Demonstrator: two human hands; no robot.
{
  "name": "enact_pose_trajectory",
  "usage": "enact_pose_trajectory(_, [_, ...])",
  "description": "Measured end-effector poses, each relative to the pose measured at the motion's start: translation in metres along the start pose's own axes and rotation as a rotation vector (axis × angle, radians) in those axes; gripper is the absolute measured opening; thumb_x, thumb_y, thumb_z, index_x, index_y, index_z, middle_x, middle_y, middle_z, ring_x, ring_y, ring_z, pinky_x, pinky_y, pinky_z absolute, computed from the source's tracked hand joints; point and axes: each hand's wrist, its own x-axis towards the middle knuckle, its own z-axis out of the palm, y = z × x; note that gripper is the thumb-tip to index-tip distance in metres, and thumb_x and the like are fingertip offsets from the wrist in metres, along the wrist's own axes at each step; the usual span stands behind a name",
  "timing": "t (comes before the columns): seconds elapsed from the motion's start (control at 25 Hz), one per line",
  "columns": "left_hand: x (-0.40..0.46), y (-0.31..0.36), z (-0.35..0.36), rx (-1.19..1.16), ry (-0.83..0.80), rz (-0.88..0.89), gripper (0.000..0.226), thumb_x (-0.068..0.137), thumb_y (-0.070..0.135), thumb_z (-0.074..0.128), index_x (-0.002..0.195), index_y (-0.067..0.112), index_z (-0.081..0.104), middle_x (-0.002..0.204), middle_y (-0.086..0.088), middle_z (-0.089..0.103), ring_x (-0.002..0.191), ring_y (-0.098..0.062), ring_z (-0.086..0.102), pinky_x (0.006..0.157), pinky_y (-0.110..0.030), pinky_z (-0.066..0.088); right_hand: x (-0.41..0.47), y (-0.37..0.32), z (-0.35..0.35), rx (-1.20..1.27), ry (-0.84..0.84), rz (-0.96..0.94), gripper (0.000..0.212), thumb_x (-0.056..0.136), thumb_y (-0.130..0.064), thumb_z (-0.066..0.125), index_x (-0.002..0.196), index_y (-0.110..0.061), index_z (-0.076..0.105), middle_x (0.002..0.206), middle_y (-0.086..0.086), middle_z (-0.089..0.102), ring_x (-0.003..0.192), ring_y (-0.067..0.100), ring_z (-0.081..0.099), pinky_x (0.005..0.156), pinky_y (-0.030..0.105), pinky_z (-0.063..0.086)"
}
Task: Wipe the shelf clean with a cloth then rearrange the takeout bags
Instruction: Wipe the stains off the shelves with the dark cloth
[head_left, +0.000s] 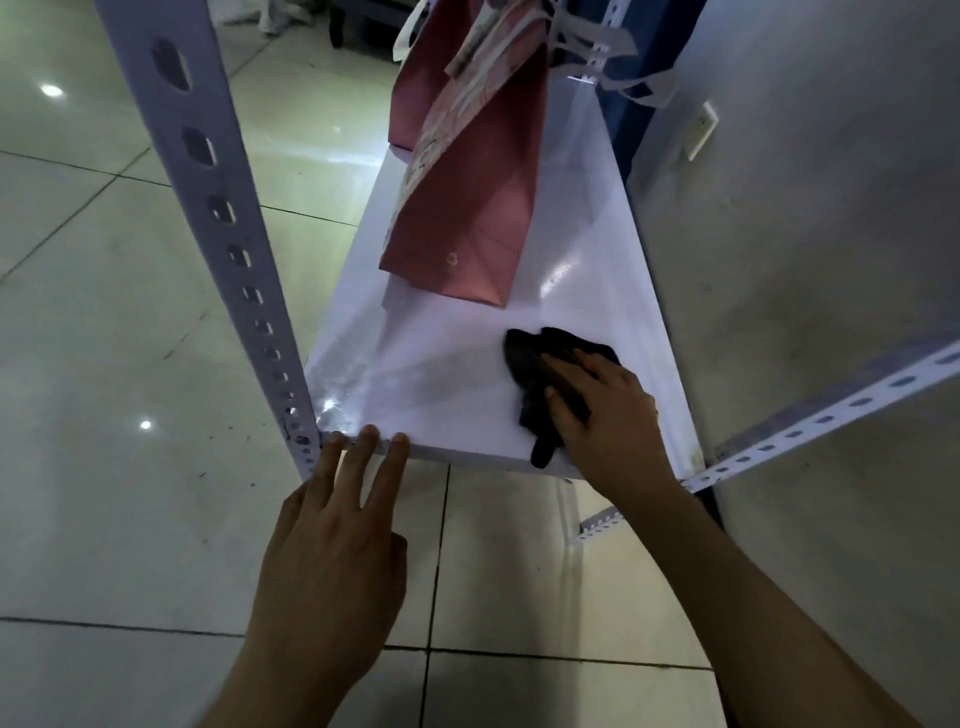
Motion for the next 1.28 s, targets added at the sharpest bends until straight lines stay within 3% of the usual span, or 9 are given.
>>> enact_pose_trajectory(0.12, [-0.001,0.0,0.0,-0.005,0.001,0.001,0.09,0.069,0.01,0.068,0.152,0.017,0.035,0.154,-0.011,0.038,0.142,-0.037,0.035,0.091,-0.05,0.051,-0.017,-0.012,-0.01,-0.056,0.042,0.095,0.047,0.096,-0.046,0.045,0.137,-0.031,0.062,0.138,-0.003,0.061,0.125,0.026,0.055,0.101,0.046,0.046])
enact_pose_trajectory(0.24, [0.0,-0.001,0.002,-0.02,0.008,0.019,0.09,0.068,0.01,0.069,0.152,0.016,0.036,0.154,-0.012,0.038,0.143,-0.038,0.034,0.088,-0.05,0.052,-0.05,-0.017,-0.031,-0.085,-0.045,0.112,0.054,0.095,-0.055,0.044,0.143,-0.034,0.054,0.146,-0.007,0.053,0.134,0.023,0.046,0.108,0.046,0.041])
enact_pose_trajectory(0.4, [-0.002,0.004,0.004,-0.069,0.026,-0.009,0.086,0.07,0.011,0.067,0.15,0.013,0.038,0.153,-0.015,0.039,0.141,-0.04,0.035,0.082,-0.052,0.056,-0.077,-0.022,-0.038,-0.086,-0.146,0.102,0.075,0.082,-0.066,0.056,0.149,-0.036,0.044,0.155,-0.008,0.041,0.145,0.022,0.033,0.115,0.05,0.031])
enact_pose_trajectory(0.56, [0.0,0.018,-0.007,-0.028,-0.028,-0.051,0.075,0.078,0.023,0.051,0.149,0.008,0.037,0.155,-0.02,0.035,0.14,-0.044,0.035,0.087,-0.054,0.052,-0.063,-0.013,-0.04,-0.088,-0.252,0.072,0.076,0.079,-0.048,0.062,0.151,-0.034,0.042,0.157,0.0,0.04,0.144,0.032,0.035,0.112,0.057,0.036])
enact_pose_trajectory(0.68, [-0.016,0.035,-0.031,-0.052,-0.105,-0.064,0.067,0.086,0.022,0.056,0.148,0.007,0.037,0.155,-0.019,0.035,0.14,-0.043,0.035,0.096,-0.054,0.047,-0.063,-0.018,-0.045,-0.055,-0.244,0.105,0.066,0.081,-0.021,0.072,0.144,-0.028,0.053,0.149,0.003,0.051,0.131,0.034,0.046,0.102,0.054,0.045])
enact_pose_trajectory(0.76, [-0.034,0.053,-0.054,-0.068,-0.129,-0.04,0.064,0.089,0.023,0.057,0.148,0.01,0.037,0.155,-0.014,0.037,0.141,-0.039,0.036,0.101,-0.051,0.044,-0.068,-0.033,-0.057,-0.014,-0.286,0.145,0.061,0.084,-0.013,0.067,0.142,-0.029,0.055,0.145,0.001,0.055,0.124,0.034,0.05,0.097,0.05,0.047])
enact_pose_trajectory(0.92, [-0.072,0.092,-0.109,-0.199,-0.21,-0.052,0.059,0.098,0.029,0.048,0.153,0.02,0.028,0.159,-0.002,0.031,0.145,-0.023,0.028,0.114,-0.04,0.034,-0.1,-0.076,-0.12,0.119,-0.284,0.215,0.061,0.087,-0.012,0.067,0.144,-0.029,0.052,0.137,0.001,0.057,0.12,0.029,0.05,0.097,0.047,0.047])
enact_pose_trajectory(1.16, [-0.106,0.156,-0.225,-0.497,-0.169,-0.114,0.041,0.101,0.029,0.045,0.142,0.023,0.045,0.135,0.003,0.057,0.125,-0.015,0.049,0.101,-0.024,0.037,-0.126,-0.167,-0.258,0.234,-0.211,0.211,0.071,0.082,-0.015,0.067,0.147,-0.036,0.046,0.147,-0.008,0.05,0.13,0.02,0.045,0.102,0.035,0.038])
enact_pose_trajectory(1.28, [-0.118,0.182,-0.295,-0.602,-0.186,-0.166,0.029,0.101,0.033,0.042,0.129,0.033,0.049,0.123,0.014,0.061,0.114,-0.005,0.053,0.095,-0.022,0.041,-0.13,-0.213,-0.32,0.336,-0.16,0.255,0.072,0.081,-0.02,0.068,0.147,-0.035,0.046,0.147,-0.011,0.051,0.132,0.017,0.045,0.107,0.037,0.041])
